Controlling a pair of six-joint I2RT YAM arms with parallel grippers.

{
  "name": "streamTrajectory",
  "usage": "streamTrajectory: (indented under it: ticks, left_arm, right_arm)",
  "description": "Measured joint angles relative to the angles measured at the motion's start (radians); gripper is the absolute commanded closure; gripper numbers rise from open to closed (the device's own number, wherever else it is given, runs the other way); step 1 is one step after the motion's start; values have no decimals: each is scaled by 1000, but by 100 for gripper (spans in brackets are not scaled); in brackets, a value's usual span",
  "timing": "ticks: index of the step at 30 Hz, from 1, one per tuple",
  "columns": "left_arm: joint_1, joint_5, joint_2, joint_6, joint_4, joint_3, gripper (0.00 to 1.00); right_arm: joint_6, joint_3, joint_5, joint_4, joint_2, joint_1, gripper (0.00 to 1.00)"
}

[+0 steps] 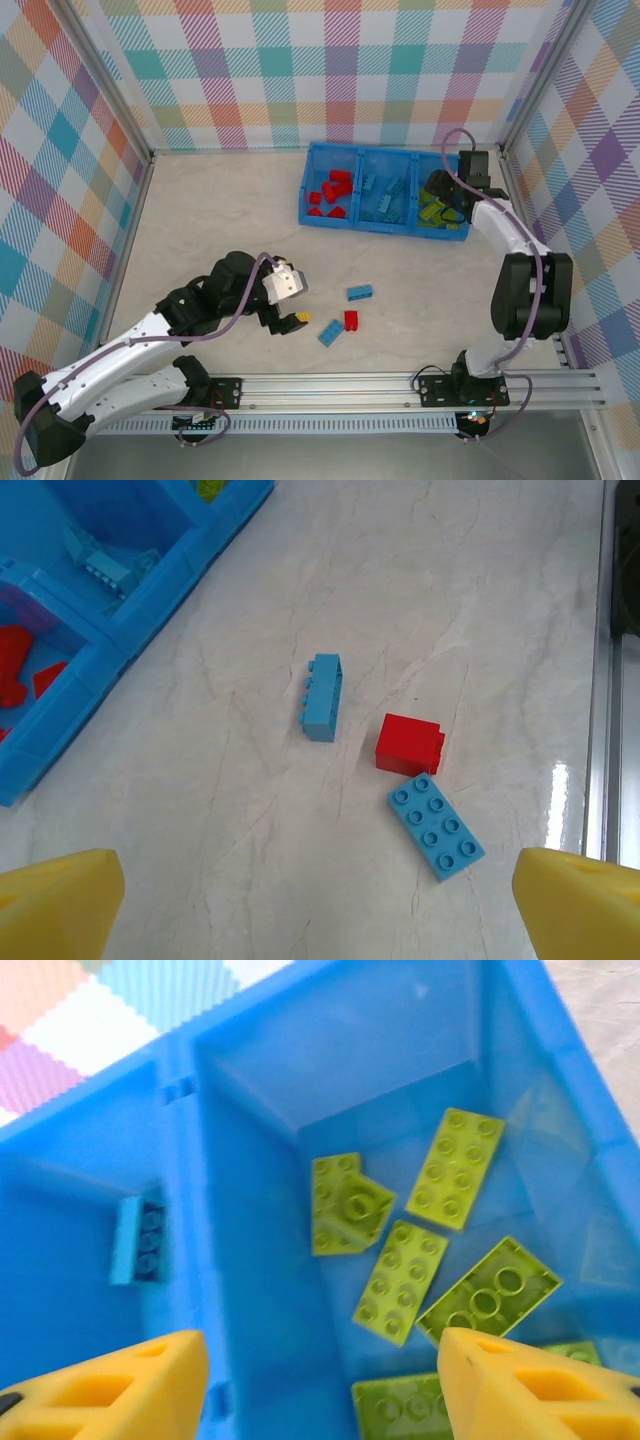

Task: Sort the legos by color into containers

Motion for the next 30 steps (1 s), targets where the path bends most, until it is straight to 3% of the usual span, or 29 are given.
streamTrajectory:
  ticks: [6,14,20,26,30]
  left_arm:
    - [3,54,60,15,-63,44,0]
    - [-37,179,183,-17,-40,169,0]
    - [-129,180,447,-7,56,241,0]
    - [-135,155,699,58,136,314,0]
    - [-134,130,822,125,130,408,1]
  right_arm:
    - [18,-197,-286,-9,-315,18,17]
    - [-69,-336,-430,-282,-593,203,14]
    - [-94,-388,-463,-467,-674,316,10]
    - [-87,-407,-437,-602,-711,383,7]
    - [-50,-407,-343,-658,-750,374,1]
